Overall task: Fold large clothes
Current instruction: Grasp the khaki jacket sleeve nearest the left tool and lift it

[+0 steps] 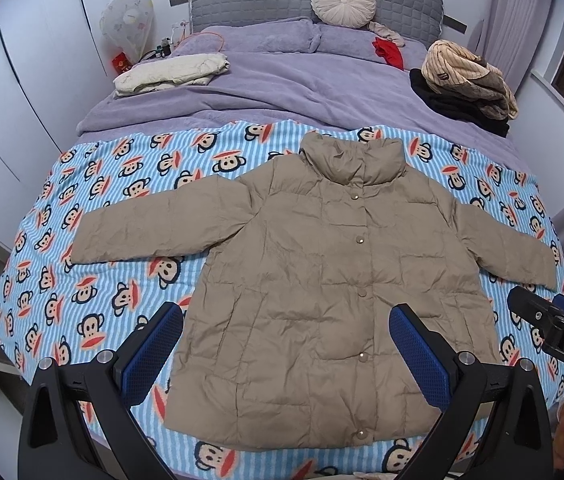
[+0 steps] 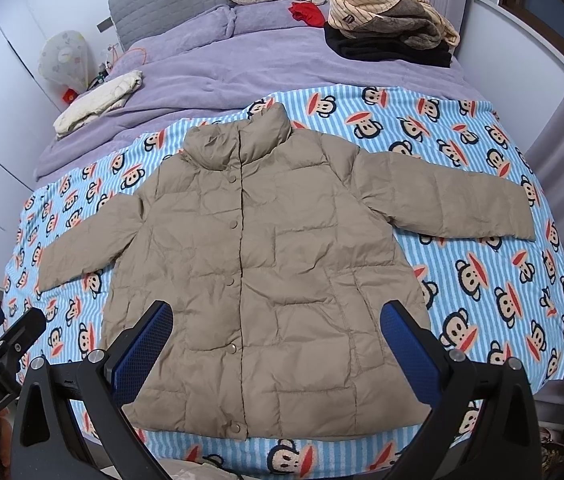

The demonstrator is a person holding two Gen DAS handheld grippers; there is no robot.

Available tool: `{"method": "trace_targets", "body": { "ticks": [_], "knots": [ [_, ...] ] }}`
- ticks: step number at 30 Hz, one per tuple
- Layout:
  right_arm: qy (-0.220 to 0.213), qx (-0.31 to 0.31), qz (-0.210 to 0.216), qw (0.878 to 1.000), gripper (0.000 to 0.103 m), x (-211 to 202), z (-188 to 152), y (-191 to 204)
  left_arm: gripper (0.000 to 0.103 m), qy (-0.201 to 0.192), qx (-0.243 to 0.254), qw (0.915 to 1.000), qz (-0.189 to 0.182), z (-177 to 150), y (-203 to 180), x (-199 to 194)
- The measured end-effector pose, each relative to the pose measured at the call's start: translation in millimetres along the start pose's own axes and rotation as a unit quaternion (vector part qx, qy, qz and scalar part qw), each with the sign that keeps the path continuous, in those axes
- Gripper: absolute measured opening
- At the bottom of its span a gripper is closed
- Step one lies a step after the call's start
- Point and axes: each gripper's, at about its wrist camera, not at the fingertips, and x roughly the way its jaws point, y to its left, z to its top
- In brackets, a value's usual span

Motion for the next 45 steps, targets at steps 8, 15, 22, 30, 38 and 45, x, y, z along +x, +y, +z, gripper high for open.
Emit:
{"method": "trace_targets", "body": {
  "ticks": [8, 15, 22, 30, 38, 45],
  "knots": [
    [0.012, 0.003, -0.007, 1.0, 0.103, 7.7, 10.5, 3.7, 0.103, 0.016, 0.002, 0.9995, -0.028, -0.1, 8.0, 15.9],
    [0.046, 0.021, 0.014, 0.999, 0.103, 29.4, 13.7, 4.9, 0.103, 0.032, -0.01, 0.998, -0.054, 0.5, 26.1, 42.7],
    [0.077, 0.008, 0.011, 0.997, 0.103, 54.4, 13.4, 26.3, 0.103, 0.023, -0.101, 0.9861, -0.13, 2.9, 98.6, 101.4],
    [0.109, -0.031, 0.023, 0.993, 0.103, 103.2, 8.3, 85.3, 0.103, 0.015, -0.266, 0.9563, -0.12, -2.4, 260.2, 215.1],
    [0.153, -0.071, 0.033, 0.985, 0.103, 158.2, -11.6, 136.9, 0.103, 0.017, -0.374, 0.9222, -0.097, -2.4, 370.3, 317.4],
    [0.157, -0.089, 0.045, 0.983, 0.103, 186.1, -7.1, 166.6, 0.078, -0.008, -0.394, 0.9174, -0.055, 15.0, 394.1, 334.2]
  ]
}}
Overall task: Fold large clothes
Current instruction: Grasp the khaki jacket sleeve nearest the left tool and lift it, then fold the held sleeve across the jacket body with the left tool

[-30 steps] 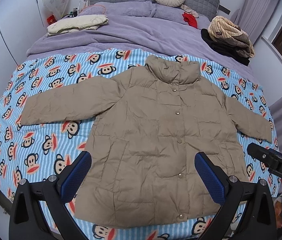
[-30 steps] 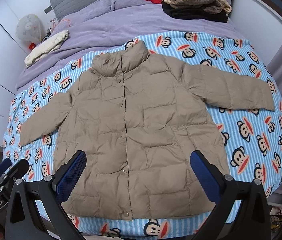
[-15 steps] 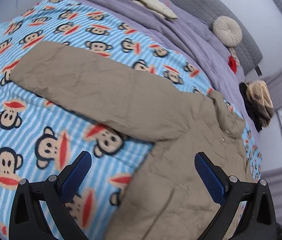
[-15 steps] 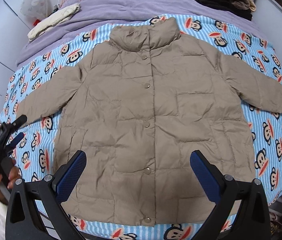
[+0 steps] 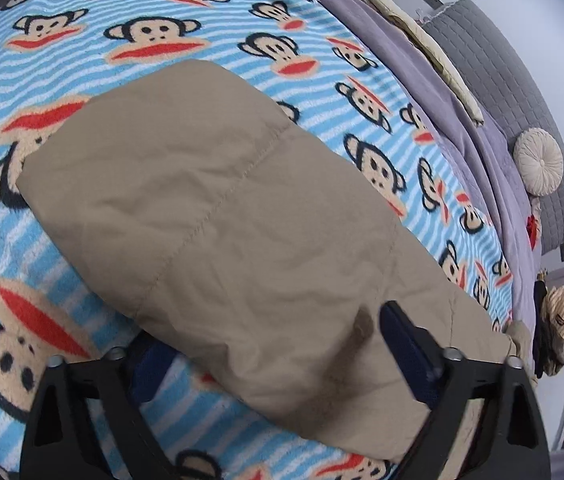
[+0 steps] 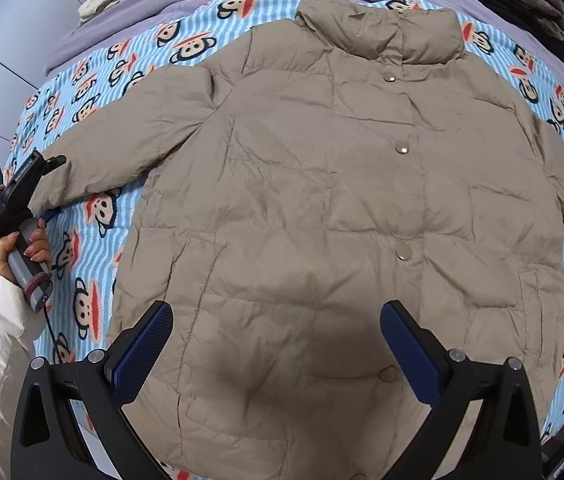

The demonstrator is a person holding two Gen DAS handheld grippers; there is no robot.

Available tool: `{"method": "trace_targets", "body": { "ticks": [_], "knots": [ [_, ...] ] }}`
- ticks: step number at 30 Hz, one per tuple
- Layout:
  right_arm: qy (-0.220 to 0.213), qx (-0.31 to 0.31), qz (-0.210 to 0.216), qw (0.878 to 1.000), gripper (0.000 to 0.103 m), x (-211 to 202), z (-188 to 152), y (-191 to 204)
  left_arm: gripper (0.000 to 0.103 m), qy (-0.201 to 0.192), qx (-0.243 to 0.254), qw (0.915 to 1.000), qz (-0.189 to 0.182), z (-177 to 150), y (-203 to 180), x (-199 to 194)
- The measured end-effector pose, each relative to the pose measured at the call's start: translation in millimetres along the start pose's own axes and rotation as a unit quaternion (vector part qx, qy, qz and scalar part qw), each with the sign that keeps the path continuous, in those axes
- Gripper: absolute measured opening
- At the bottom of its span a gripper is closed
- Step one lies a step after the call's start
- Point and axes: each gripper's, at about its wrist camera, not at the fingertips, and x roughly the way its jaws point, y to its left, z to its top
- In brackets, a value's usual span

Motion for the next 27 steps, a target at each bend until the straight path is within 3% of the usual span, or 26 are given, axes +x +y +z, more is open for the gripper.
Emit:
{"method": "trace_targets", "body": {
  "ticks": [2, 3, 9, 10, 11, 12, 13, 16, 20, 24, 27],
  "knots": [
    [-0.009, -0.002, 0.008, 1.0, 0.103, 3.5, 11.6, 8.3, 0.014, 0.008, 0.015, 0.9998, -0.007, 8.2, -2.5, 4.5],
    [-0.016, -0.003, 0.013, 1.0, 0.103, 5.1, 18.3, 14.4, 0.006, 0.015, 0.014, 0.999, -0.039, 11.8, -2.5, 6.0],
    [-0.07, 0.004, 0.066, 0.995, 0.102, 21.4, 76.2, 48.6, 0.006, -0.03, 0.06, 0.9955, -0.067, 18.1, -25.6, -37.8],
    [-0.076, 0.009, 0.083, 0.994, 0.095, 26.2, 82.9, 52.3, 0.006, -0.038, 0.075, 0.9939, -0.072, 18.3, -33.0, -48.3],
    [-0.081, 0.012, 0.101, 0.991, 0.084, 33.9, 90.8, 57.6, 0.006, -0.044, 0.09, 0.992, -0.077, 18.1, -41.2, -58.1],
    [-0.08, 0.011, 0.117, 0.99, 0.048, 45.5, 99.6, 63.2, 0.006, -0.05, 0.104, 0.9898, -0.084, 17.8, -49.5, -67.9],
    [-0.069, 0.011, 0.127, 0.989, 0.023, 57.2, 105.9, 69.1, 0.006, -0.054, 0.117, 0.9875, -0.092, 16.3, -57.8, -77.6],
    [-0.036, 0.027, 0.162, 0.986, 0.021, 96.4, 118.7, 79.4, 0.006, -0.066, 0.162, 0.9785, -0.109, 9.7, -88.7, -102.5],
    [0.004, 0.027, 0.185, 0.982, 0.02, 142.1, 123.1, 89.5, 0.006, -0.073, 0.233, 0.9601, -0.136, -12.3, -146.4, -129.7],
    [0.004, 0.042, 0.228, 0.973, 0.021, 123.8, 119.9, 64.7, 0.006, -0.062, 0.304, 0.9338, -0.179, -54.4, -225.7, -141.8],
    [-0.025, 0.055, 0.225, 0.973, 0.021, 88.3, 108.4, 17.8, 0.006, -0.046, 0.36, 0.9104, -0.199, -100.9, -289.9, -133.6]
  ]
}}
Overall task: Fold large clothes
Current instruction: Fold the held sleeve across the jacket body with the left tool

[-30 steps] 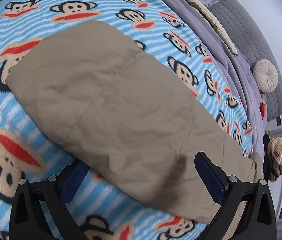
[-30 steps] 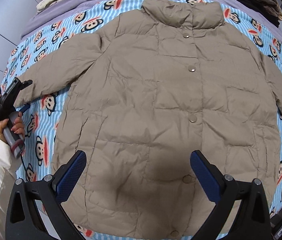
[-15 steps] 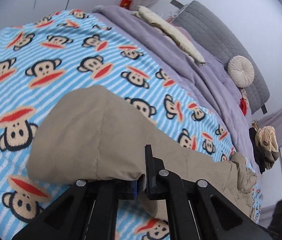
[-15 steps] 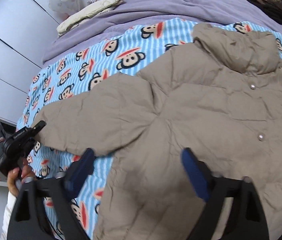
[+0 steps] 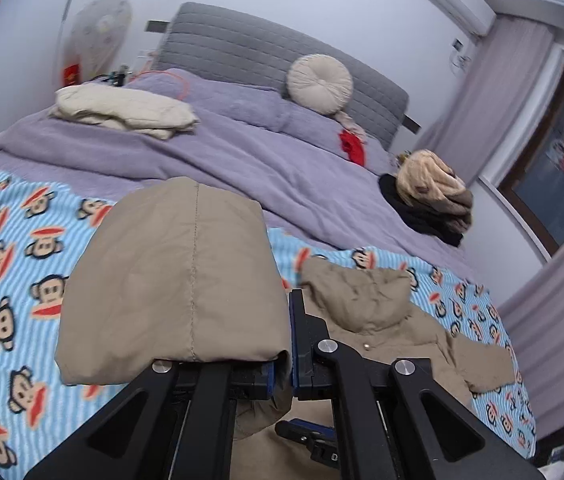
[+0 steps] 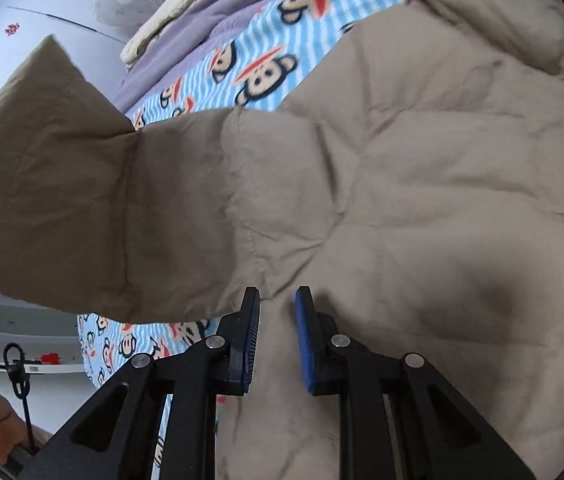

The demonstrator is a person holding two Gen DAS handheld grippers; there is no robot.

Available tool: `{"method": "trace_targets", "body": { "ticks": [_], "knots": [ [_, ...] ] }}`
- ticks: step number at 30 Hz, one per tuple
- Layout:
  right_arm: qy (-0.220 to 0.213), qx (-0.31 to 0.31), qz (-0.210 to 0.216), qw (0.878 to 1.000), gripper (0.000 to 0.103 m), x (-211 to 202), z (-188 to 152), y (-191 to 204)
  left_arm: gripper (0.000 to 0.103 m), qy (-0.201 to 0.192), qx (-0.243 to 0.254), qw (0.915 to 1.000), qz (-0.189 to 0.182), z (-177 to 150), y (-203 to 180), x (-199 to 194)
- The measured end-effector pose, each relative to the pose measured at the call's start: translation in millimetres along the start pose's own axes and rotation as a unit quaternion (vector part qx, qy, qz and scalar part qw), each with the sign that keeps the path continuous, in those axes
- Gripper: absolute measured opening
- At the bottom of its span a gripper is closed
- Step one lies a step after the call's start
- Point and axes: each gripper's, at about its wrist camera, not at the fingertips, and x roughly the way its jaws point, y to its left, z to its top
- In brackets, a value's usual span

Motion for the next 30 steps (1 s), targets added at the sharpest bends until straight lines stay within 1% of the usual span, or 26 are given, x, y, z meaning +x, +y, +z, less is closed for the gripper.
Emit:
{"method": "trace_targets", "body": {
  "ticks": [2, 3, 4, 6, 8, 10, 11, 12, 13, 14, 15, 16, 17, 18, 19, 20, 21, 22, 24, 25, 26, 28, 30],
  "knots": [
    [-0.025, 0.01, -0.021, 0.999, 0.021, -42.3, -2.8, -28.6, 0.006, 0.027, 0.032, 0.999, -0.018, -6.5, -47.7, 32.6],
    [-0.038, 0.018, -0.037, 0.998, 0.021, -62.7, -4.4, -44.8, 0.006, 0.043, 0.048, 0.9977, -0.02, -13.9, -70.0, 51.5],
    [-0.05, 0.029, -0.056, 0.997, 0.021, -83.9, -6.6, -63.7, 0.007, 0.057, 0.068, 0.996, -0.011, -24.9, -91.4, 71.3],
    [-0.071, 0.057, -0.089, 0.992, 0.021, -122.4, -12.0, -105.2, 0.007, 0.092, 0.113, 0.9889, 0.029, -54.5, -127.1, 114.2],
    [-0.081, 0.077, -0.114, 0.987, 0.021, -145.7, -17.5, -139.2, 0.007, 0.144, 0.144, 0.9771, 0.061, -88.7, -147.1, 155.2],
    [-0.081, 0.096, -0.133, 0.983, 0.021, -158.9, -24.6, -168.5, 0.007, 0.186, 0.161, 0.9657, 0.083, -120.1, -152.5, 179.3],
    [-0.079, 0.107, -0.137, 0.982, 0.021, -165.1, -27.4, -183.0, 0.007, 0.193, 0.17, 0.9616, 0.095, -130.7, -155.5, 183.6],
    [-0.078, 0.113, -0.14, 0.981, 0.021, -165.5, -31.9, -191.1, 0.01, 0.193, 0.179, 0.959, 0.105, -139.6, -156.0, 182.8],
    [-0.077, 0.119, -0.142, 0.98, 0.021, -166.9, -35.2, -198.5, 0.023, 0.193, 0.183, 0.9581, 0.107, -145.0, -155.7, 180.0],
    [-0.077, 0.123, -0.143, 0.979, 0.021, -167.2, -38.0, -204.6, 0.054, 0.192, 0.182, 0.959, 0.101, -147.3, -154.9, 175.4],
    [-0.077, 0.125, -0.143, 0.979, 0.021, -166.0, -40.2, -208.9, 0.074, 0.188, 0.178, 0.9608, 0.099, -147.4, -153.0, 169.0],
    [-0.077, 0.126, -0.142, 0.979, 0.021, -163.3, -44.0, -209.6, 0.098, 0.176, 0.178, 0.9629, 0.101, -146.8, -151.6, 159.8],
    [-0.077, 0.126, -0.141, 0.979, 0.021, -161.7, -43.8, -210.0, 0.098, 0.16, 0.183, 0.9642, 0.105, -145.2, -150.4, 149.1],
    [-0.078, 0.123, -0.143, 0.979, 0.021, -161.9, -41.9, -210.0, 0.098, 0.157, 0.19, 0.963, 0.108, -141.8, -148.2, 142.8],
    [-0.078, 0.117, -0.148, 0.979, 0.021, -155.8, -48.7, -203.3, 0.098, 0.157, 0.192, 0.9617, 0.117, -139.5, -143.2, 135.1],
    [-0.079, 0.111, -0.151, 0.979, 0.022, -154.6, -49.1, -199.9, 0.098, 0.148, 0.188, 0.9624, 0.129, -136.2, -136.3, 126.1],
    [-0.08, 0.101, -0.155, 0.98, 0.034, -153.8, -45.6, -192.7, 0.098, 0.134, 0.177, 0.9645, 0.143, -133.0, -126.0, 115.3],
    [-0.083, 0.091, -0.158, 0.98, 0.058, -155.4, -49.0, -185.4, 0.098, 0.121, 0.158, 0.9668, 0.16, -129.0, -112.2, 105.2],
    [-0.103, 0.049, -0.166, 0.979, 0.082, -159.8, -47.8, -159.3, 0.098, 0.11, 0.102, 0.9694, 0.194, -121.1, -75.1, 91.0],
    [-0.114, 0.024, -0.168, 0.979, 0.082, -163.6, -51.7, -147.9, 0.098, 0.113, 0.071, 0.9691, 0.207, -119.5, -53.7, 86.6],
    [-0.122, -0.012, -0.172, 0.977, 0.082, -161.9, -49.1, -129.5, 0.098, 0.12, 0.041, 0.967, 0.221, -120.0, -32.1, 84.9],
    [-0.124, -0.075, -0.185, 0.972, 0.082, -148.5, -43.6, -94.8, 0.098, 0.138, -0.01, 0.9588, 0.248, -125.1, 6.9, 85.9],
    [-0.114, -0.141, -0.216, 0.959, 0.082, -121.4, -37.9, -61.9, 0.098, 0.155, -0.041, 0.9522, 0.26, -135.5, 33.5, 90.9]
  ]
}}
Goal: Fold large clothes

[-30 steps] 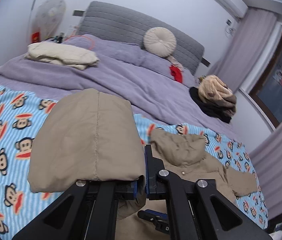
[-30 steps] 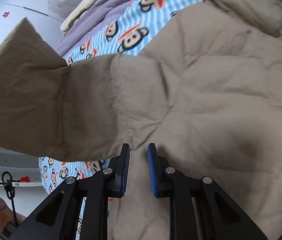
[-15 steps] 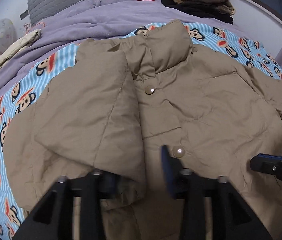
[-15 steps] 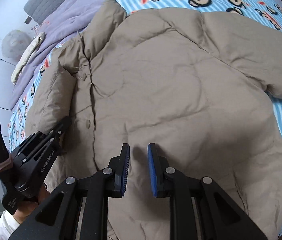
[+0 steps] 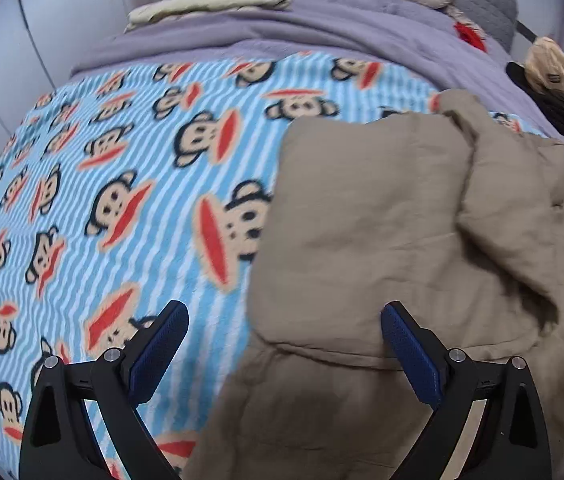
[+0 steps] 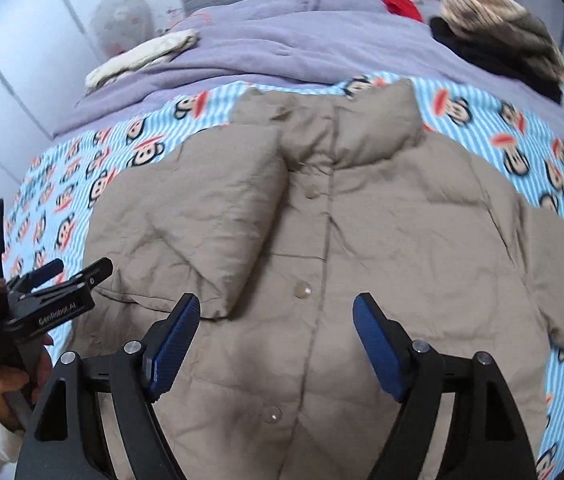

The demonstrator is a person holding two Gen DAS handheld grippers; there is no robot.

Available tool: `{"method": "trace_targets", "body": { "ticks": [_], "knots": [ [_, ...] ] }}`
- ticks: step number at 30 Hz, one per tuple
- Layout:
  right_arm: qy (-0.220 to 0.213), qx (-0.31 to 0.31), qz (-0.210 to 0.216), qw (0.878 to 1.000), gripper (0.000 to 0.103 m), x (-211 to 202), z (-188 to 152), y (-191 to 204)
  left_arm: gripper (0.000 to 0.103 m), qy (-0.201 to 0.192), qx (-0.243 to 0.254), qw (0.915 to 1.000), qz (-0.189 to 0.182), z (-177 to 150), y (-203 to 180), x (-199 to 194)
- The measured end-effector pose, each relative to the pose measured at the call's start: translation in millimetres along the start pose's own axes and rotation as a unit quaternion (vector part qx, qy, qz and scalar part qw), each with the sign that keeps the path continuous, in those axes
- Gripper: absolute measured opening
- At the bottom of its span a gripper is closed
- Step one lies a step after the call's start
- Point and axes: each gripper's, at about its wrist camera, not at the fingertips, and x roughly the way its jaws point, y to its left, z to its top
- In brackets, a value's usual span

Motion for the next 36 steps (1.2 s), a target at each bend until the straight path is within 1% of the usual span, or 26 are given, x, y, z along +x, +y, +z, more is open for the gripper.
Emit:
{"method": "trace_targets", "body": {
  "ticks": [2, 4, 6, 7, 8, 10, 11, 12, 14, 15, 16, 18, 19, 20, 21, 22, 23, 24, 25, 26, 27, 29, 30, 32, 34, 36],
  "knots": [
    [0.003, -0.066, -0.039, 0.997, 0.082, 24.5, 7.9, 35.8, 0.098, 0.011, -0.008, 0.9999, -0.002, -6.6, 8.9, 11.4],
    [0.001, -0.127, -0.09, 0.988, 0.082, 49.7, 10.5, 62.9, 0.098, 0.009, 0.002, 1.0, -0.001, -12.0, 5.7, 16.7],
    [-0.004, -0.157, -0.135, 0.978, 0.081, 73.4, 18.6, 71.7, 0.098, 0.007, 0.017, 0.9998, 0.005, -16.8, 1.6, 20.0],
    [-0.01, -0.152, -0.147, 0.977, 0.081, 76.4, 22.1, 68.7, 0.098, 0.009, 0.02, 0.9997, 0.004, -15.8, 2.0, 21.7],
    [-0.021, -0.128, -0.156, 0.979, 0.081, 77.1, 29.1, 56.7, 0.098, 0.012, 0.021, 0.9997, 0.001, -15.2, 3.2, 22.4],
    [-0.04, -0.05, -0.164, 0.984, 0.082, 69.1, 40.2, 20.4, 0.098, 0.019, 0.024, 0.9995, -0.013, -10.7, 5.6, 20.8],
    [-0.043, 0.014, -0.157, 0.987, 0.082, 63.0, 43.0, -10.6, 0.098, 0.023, 0.024, 0.9989, -0.032, -6.9, 8.1, 17.1],
    [-0.04, 0.072, -0.135, 0.987, 0.082, 59.1, 42.9, -37.9, 0.098, 0.021, 0.021, 0.9977, -0.061, -1.9, 12.4, 11.0],
    [-0.028, 0.165, -0.07, 0.983, 0.081, 56.1, 35.1, -83.6, 0.098, 0.008, 0.008, 0.9937, -0.112, 13.0, 23.0, -1.0],
    [-0.019, 0.196, -0.039, 0.98, 0.073, 56.2, 30.2, -103.7, 0.098, 0.007, -0.001, 0.9916, -0.129, 23.6, 28.8, -2.6],
    [-0.011, 0.208, -0.022, 0.978, 0.066, 58.1, 27.6, -113.6, 0.098, 0.009, -0.014, 0.9898, -0.142, 35.7, 35.0, -1.0],
    [0.011, 0.234, 0.014, 0.972, 0.039, 65.1, 19.7, -134.0, 0.098, 0.026, -0.039, 0.9855, -0.163, 59.3, 45.0, 13.8],
    [0.011, 0.247, 0.029, 0.968, 0.031, 67.0, 15.9, -139.8, 0.098, 0.044, -0.047, 0.9826, -0.175, 69.2, 46.9, 26.6],
    [0.01, 0.261, 0.041, 0.964, 0.028, 67.5, 11.2, -145.5, 0.094, 0.061, -0.052, 0.9804, -0.18, 76.5, 46.3, 40.3],
    [0.01, 0.274, 0.05, 0.96, 0.024, 68.4, 9.9, -152.3, 0.082, 0.074, -0.056, 0.9782, -0.186, 81.0, 43.5, 51.8],
    [0.01, 0.28, 0.055, 0.958, 0.021, 69.3, 8.1, -155.2, 0.047, 0.085, -0.055, 0.9739, -0.203, 82.3, 38.0, 60.1],
    [0.01, 0.282, 0.055, 0.958, 0.02, 69.2, 8.2, -157.6, 0.025, 0.096, -0.056, 0.9679, -0.226, 83.1, 30.6, 64.1],
    [0.01, 0.279, 0.053, 0.959, 0.018, 68.6, 7.8, -158.1, 0.025, 0.084, -0.044, 0.9732, -0.209, 82.5, 20.5, 59.3],
    [0.01, 0.271, 0.045, 0.962, 0.018, 68.0, 8.7, -157.9, 0.025, 0.063, -0.011, 0.9828, -0.173, 80.0, 7.6, 51.6],
    [0.008, 0.258, 0.034, 0.965, 0.018, 67.6, 10.1, -158.2, 0.026, 0.042, 0.024, 0.9898, -0.134, 75.8, -5.6, 45.7],
    [0.007, 0.245, 0.026, 0.969, 0.018, 67.4, 5.1, -150.3, 0.026, 0.025, 0.053, 0.9934, -0.098, 71.1, -16.1, 42.9],
    [0.009, 0.224, 0.008, 0.975, 0.018, 69.4, 3.6, -143.2, 0.026, 0.007, 0.091, 0.9944, -0.054, 67.0, -26.5, 42.0],
    [0.01, 0.22, 0.004, 0.976, 0.018, 67.5, 1.3, -139.7, 0.026, 0.003, 0.098, 0.9944, -0.04, 66.9, -28.0, 39.4],
    [0.02, 0.221, 0.002, 0.975, 0.018, 61.7, 1.3, -136.3, 0.026, 0.001, 0.101, 0.9942, -0.039, 70.2, -23.5, 28.6],
    [0.021, 0.223, -0.013, 0.974, 0.035, 49.7, 2.2, -139.0, 0.026, -0.006, 0.103, 0.994, -0.036, 73.2, -17.9, 14.2],
    [0.005, 0.234, -0.02, 0.972, 0.041, 33.0, -1.5, -147.6, 0.026, -0.021, 0.102, 0.9941, -0.03, 74.7, -7.5, -2.6]
  ]
}}
